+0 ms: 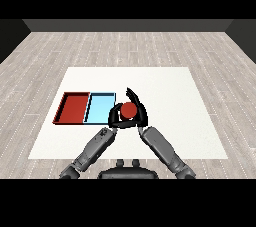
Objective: Pick the red can and put it in the red box
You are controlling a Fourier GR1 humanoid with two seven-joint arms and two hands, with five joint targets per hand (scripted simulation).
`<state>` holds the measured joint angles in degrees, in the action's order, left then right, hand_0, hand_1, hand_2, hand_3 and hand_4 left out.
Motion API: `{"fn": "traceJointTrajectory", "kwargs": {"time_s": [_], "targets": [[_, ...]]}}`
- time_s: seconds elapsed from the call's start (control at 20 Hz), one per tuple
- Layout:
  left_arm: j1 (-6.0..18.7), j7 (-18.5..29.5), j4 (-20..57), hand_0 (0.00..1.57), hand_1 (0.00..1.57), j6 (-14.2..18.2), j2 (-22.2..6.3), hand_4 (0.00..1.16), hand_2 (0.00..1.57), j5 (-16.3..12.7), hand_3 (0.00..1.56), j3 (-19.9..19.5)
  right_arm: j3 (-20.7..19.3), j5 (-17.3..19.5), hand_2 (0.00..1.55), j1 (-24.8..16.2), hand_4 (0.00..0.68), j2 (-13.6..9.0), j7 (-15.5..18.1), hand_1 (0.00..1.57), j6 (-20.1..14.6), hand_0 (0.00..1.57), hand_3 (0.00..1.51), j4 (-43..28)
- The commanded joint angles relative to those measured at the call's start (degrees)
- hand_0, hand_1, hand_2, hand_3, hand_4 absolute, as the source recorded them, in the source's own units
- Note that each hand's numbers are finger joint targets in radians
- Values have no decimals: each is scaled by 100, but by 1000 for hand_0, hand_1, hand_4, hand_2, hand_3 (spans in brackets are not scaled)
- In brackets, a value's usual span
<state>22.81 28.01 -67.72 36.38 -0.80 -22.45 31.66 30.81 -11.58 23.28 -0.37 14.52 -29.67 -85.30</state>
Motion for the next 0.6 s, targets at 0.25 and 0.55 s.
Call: {"fn": "traceJointTrajectory", "kwargs": {"time_s": [0.25,0.55], "targets": [[-481,-178,-578,1571,1571,-37,77,1131,1571,446,1468,-160,-528,-81,0,-257,0,-113,-342,0,447,0,0,-540],[-248,-386,-461,1571,1571,-254,11,1132,1558,681,1467,-655,-630,127,0,-876,0,-272,-347,0,659,0,0,-1345]]}}
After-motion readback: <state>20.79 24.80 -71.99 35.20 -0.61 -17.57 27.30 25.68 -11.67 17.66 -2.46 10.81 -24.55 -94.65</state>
